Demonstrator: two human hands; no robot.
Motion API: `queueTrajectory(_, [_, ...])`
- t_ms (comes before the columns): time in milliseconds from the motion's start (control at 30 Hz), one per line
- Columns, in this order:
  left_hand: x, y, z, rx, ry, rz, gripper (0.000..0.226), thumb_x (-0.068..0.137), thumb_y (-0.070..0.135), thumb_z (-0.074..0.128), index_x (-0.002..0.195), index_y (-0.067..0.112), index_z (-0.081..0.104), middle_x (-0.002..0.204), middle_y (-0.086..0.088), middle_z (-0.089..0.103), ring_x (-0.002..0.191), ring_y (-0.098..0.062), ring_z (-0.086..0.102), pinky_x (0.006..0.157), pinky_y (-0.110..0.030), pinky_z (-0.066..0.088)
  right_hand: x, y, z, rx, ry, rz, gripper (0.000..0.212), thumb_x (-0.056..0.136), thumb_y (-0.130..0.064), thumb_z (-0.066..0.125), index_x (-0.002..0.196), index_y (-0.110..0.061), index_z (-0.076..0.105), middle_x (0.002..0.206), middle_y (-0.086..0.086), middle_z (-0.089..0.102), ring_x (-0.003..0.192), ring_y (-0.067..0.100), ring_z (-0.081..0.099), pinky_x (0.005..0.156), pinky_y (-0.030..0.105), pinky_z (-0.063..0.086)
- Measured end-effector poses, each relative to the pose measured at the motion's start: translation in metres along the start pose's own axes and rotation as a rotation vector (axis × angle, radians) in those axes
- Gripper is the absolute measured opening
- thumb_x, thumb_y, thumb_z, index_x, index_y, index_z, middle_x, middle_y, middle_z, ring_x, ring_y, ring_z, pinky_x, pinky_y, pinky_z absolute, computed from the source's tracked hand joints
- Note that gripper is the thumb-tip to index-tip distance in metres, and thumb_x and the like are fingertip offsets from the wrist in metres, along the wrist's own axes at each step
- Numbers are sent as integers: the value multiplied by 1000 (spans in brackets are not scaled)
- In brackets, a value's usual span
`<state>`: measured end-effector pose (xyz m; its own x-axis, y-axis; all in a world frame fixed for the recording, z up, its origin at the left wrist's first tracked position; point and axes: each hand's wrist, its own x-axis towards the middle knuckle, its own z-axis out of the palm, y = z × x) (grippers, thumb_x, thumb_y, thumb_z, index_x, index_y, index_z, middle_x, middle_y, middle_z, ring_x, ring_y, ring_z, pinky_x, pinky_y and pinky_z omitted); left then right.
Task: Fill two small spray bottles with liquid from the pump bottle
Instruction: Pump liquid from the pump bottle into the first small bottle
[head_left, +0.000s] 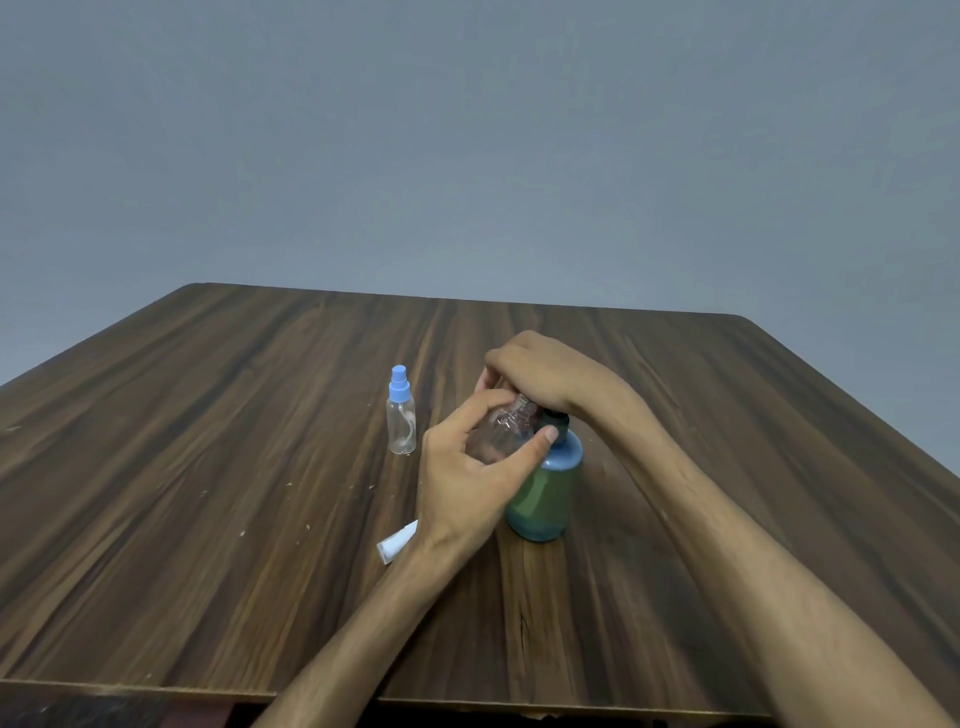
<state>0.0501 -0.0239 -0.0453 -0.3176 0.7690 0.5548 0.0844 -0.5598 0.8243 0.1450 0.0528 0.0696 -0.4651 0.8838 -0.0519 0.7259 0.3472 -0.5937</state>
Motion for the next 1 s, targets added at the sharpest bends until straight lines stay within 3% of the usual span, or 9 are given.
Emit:
queueTrajectory(100, [0,0,-2,-5,-13,-1,34,79,25,96,106,34,79,110,6,84,110,-11,80,95,-28,65,2,0,1,-21,-29,-3,44,97,-17,40,78,-18,80,104,-1,82,94,26,73,84,43,55])
queueTrajectory(233, [2,2,-3,-6,-34,-31,33,81,6,96,106,20,80,106,9,84,103,-8,80,89,-21,63,1,-3,-3,-32,-36,-10,45,100,-18,39,79,-18,79,99,2,82,85,20,70,75,34,50])
queueTrajectory(333, [5,3,-3,24,-34,-20,36,80,5,96,107,21,79,103,10,83,97,-3,79,86,-18,61,4,-2,0,-70,-12,1,42,97,-19,42,75,-21,78,102,4,81,92,24,73,80,38,54])
queueTrajectory(500, [5,2,-5,56,-33,14,36,80,8,97,108,20,78,101,7,82,96,-5,79,85,-18,61,4,-2,-1,-150,0,-10,40,98,-23,41,71,-24,70,95,2,73,89,25,68,74,37,49])
queueTrajectory(700, [5,0,-6,58,-39,15,34,80,7,97,109,11,79,101,1,83,96,-6,79,86,-18,61,6,-2,3,-145,-31,31,37,93,-30,38,85,-11,69,111,16,75,84,24,58,78,43,46])
queueTrajectory(767, [5,-2,-7,73,-49,31,34,80,6,96,110,7,80,101,2,83,95,-4,79,85,-17,61,4,-3,2,-133,-14,16,37,93,-27,39,75,-12,67,105,13,77,80,22,61,75,40,47])
queueTrajectory(900, [3,-3,-8,54,-45,23,35,79,4,96,110,3,80,100,3,83,95,-4,79,85,-17,60,3,-4,-3,-70,-22,6,42,99,-22,41,76,-16,76,92,4,79,78,20,67,75,38,51])
queueTrajectory(1000, [4,-1,-6,50,-51,34,33,79,2,96,106,12,79,96,6,82,92,-2,78,83,-15,59,8,2,3,-110,1,37,35,93,-25,45,70,-10,65,88,6,74,75,24,61,72,42,47])
